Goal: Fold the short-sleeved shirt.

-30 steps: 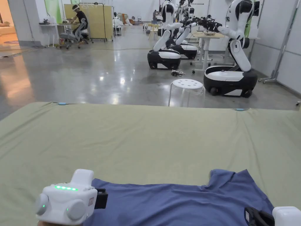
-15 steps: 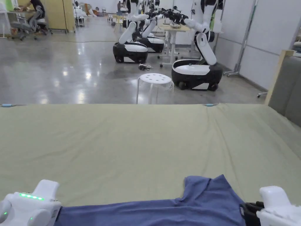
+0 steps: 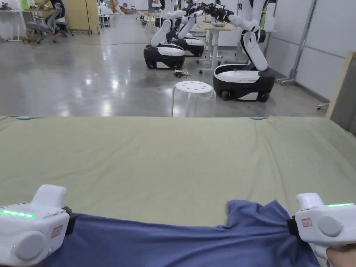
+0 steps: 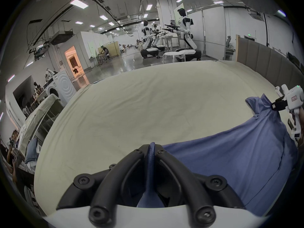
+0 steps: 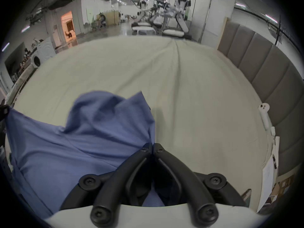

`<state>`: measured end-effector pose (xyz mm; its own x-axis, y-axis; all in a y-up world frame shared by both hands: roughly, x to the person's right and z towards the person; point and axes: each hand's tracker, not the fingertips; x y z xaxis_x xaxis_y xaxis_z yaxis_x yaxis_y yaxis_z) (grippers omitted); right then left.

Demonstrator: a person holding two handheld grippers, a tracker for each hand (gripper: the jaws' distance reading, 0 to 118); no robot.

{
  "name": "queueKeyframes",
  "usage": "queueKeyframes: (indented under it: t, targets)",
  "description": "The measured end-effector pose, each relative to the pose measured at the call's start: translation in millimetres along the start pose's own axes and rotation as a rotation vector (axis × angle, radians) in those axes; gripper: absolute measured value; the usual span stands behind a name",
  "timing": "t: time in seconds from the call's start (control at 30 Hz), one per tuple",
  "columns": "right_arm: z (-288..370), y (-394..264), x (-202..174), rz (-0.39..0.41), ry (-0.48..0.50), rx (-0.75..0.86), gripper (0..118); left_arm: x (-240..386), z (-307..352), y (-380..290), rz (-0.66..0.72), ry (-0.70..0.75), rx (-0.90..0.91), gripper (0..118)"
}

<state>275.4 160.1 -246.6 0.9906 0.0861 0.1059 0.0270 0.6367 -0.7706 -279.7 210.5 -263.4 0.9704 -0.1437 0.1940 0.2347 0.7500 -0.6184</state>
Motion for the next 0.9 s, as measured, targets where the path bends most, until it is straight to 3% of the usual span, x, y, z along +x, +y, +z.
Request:
queueKeyframes:
  t: [0.2, 0.33, 0.47, 0.57, 0.63, 0.67, 0.7, 0.73, 0.77, 0.8, 0.87, 0.9]
  targets:
    - [130.5, -16.0, 13.0, -0.006, 0.073, 0.229, 2, -14.2, 88.2, -13.2, 0.057, -0.010, 0.106, 7]
    - [209.1, -67.9, 18.3, -0.063, 0.138, 0.308, 2, -27.6, 162.9, -51.2, 0.091, -0.029, 0.144, 7]
    - [238.7, -141.0, 10.4, -0.058, 0.146, 0.276, 2, -30.3, 202.7, -110.8, 0.132, -0.039, 0.071, 7]
    - [228.0, -203.3, -2.8, -0.046, 0.145, 0.172, 2, -29.5, 194.9, -164.1, 0.164, -0.056, -0.079, 7]
    - [208.0, -231.6, -11.3, -0.087, 0.148, 0.098, 2, -26.0, 178.6, -187.3, 0.192, -0.069, -0.151, 7]
    - [201.3, -240.3, -14.4, -0.100, 0.135, 0.085, 2, -23.1, 171.1, -193.7, 0.198, -0.056, -0.157, 9]
    - [194.8, -246.4, -17.8, -0.091, 0.130, 0.087, 2, -22.6, 159.8, -200.2, 0.200, -0.047, -0.146, 19]
    - [181.7, -247.5, -11.3, -0.080, 0.115, 0.086, 2, -23.6, 152.3, -200.9, 0.201, -0.031, -0.147, 40]
    - [180.5, -246.3, -12.4, -0.060, 0.094, 0.082, 15, -22.4, 148.8, -199.3, 0.202, -0.031, -0.151, 66]
    - [182.8, -241.6, -11.9, -0.040, 0.105, 0.059, 41, -22.4, 149.8, -195.3, 0.182, -0.014, -0.172, 72]
    - [201.0, -226.1, -13.2, -0.014, 0.154, -0.001, 98, -16.1, 172.8, -181.7, 0.181, -0.067, -0.088, 72]
    - [216.5, -218.9, -19.0, -0.001, 0.155, 0.056, 101, -13.1, 188.9, -172.1, 0.208, -0.059, -0.012, 72]
